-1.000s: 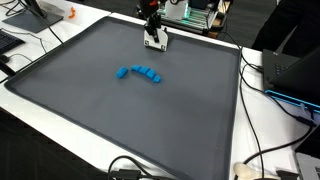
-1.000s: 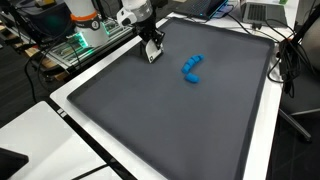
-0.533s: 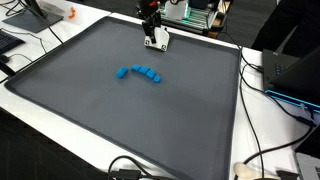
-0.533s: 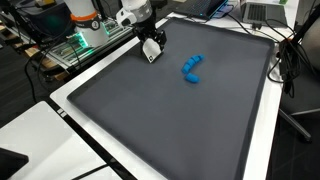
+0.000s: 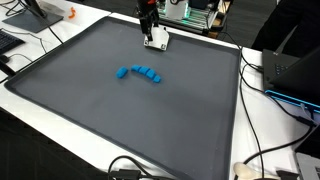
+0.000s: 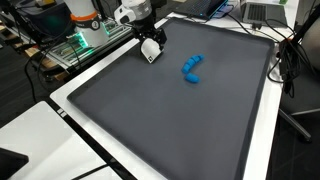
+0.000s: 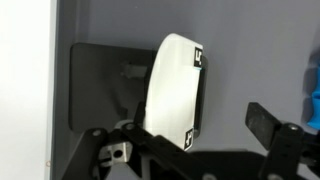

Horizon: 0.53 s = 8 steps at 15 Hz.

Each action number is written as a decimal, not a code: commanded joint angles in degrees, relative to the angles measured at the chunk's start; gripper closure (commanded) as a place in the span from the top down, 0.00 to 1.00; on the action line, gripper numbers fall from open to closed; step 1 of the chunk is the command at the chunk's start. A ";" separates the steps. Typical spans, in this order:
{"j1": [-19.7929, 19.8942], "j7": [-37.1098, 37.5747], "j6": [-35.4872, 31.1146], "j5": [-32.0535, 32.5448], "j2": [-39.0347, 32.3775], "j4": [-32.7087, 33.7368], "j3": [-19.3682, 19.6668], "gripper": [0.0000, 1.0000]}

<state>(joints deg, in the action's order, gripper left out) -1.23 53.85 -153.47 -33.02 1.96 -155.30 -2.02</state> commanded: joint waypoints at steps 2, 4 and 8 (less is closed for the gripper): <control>1.09 3.74 5.31 6.17 4.68 -1.43 0.80 1.00; 1.61 4.76 8.52 8.42 5.94 -0.98 0.90 1.00; 2.94 7.95 14.85 13.86 9.14 0.28 0.77 1.00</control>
<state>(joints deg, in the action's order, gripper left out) 0.52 58.61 -143.52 -23.78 7.30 -154.96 -1.39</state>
